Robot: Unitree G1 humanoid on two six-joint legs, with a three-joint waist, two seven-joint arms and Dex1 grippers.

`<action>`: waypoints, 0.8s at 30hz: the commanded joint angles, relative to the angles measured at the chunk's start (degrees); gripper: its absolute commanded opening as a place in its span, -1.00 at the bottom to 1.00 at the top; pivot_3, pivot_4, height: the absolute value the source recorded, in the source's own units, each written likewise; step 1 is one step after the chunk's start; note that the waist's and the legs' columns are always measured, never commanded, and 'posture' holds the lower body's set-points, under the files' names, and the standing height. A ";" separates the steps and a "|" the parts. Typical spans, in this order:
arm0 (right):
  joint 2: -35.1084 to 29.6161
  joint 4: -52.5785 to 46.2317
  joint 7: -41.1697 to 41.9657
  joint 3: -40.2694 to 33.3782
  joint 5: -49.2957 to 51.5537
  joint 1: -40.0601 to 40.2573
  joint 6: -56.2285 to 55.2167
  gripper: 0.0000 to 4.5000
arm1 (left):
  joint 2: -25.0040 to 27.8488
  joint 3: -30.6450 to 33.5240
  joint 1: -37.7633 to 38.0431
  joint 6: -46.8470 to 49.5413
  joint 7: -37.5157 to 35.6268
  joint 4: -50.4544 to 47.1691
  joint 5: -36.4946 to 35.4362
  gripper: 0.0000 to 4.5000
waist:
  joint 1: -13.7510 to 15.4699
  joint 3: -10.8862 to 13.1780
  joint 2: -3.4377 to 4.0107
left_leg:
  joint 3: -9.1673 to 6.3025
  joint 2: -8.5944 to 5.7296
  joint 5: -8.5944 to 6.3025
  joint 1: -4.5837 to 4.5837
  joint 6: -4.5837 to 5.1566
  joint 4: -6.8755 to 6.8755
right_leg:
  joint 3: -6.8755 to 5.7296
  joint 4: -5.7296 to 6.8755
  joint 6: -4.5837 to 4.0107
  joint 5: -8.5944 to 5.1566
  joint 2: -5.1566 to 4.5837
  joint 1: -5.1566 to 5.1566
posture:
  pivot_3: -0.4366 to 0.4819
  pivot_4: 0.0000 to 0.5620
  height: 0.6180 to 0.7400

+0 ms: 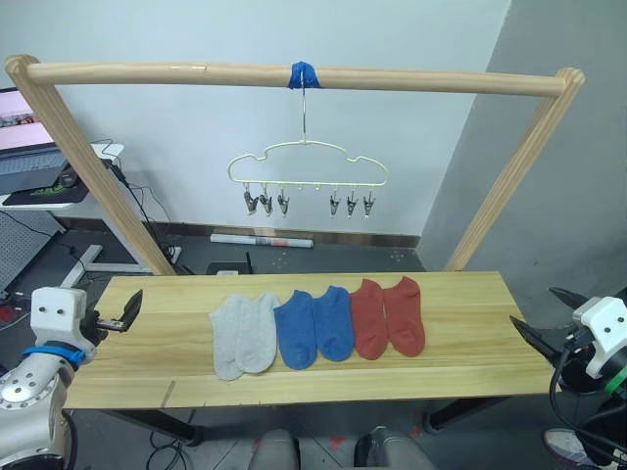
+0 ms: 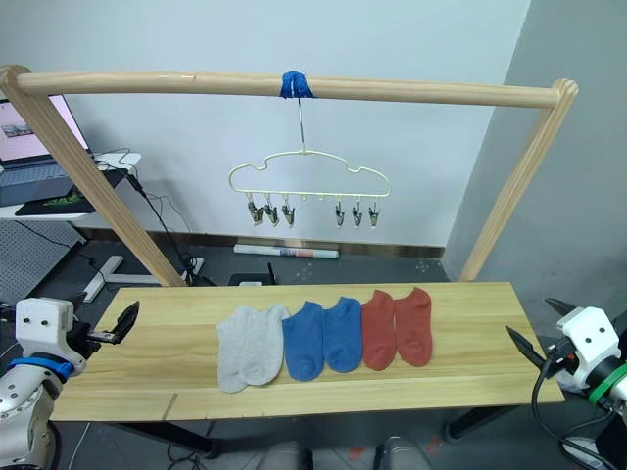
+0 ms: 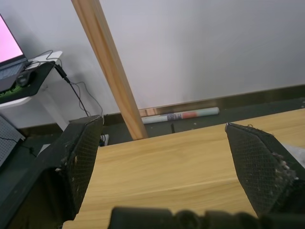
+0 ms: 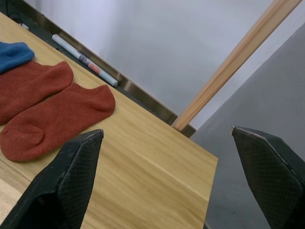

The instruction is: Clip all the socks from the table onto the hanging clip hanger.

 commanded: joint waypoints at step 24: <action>2.36 -35.66 -6.20 9.03 12.83 -8.56 22.17 1.00 | -8.37 -8.02 -20.77 20.31 5.50 -15.25 -3.13 1.00 | -1.22 7.07 0.03 | 0.06 -0.05 0.06 0.27 0.08 0.02 | 0.70 0.58 -0.12 -0.07 0.10 -0.07 | -0.18 0.08 1.00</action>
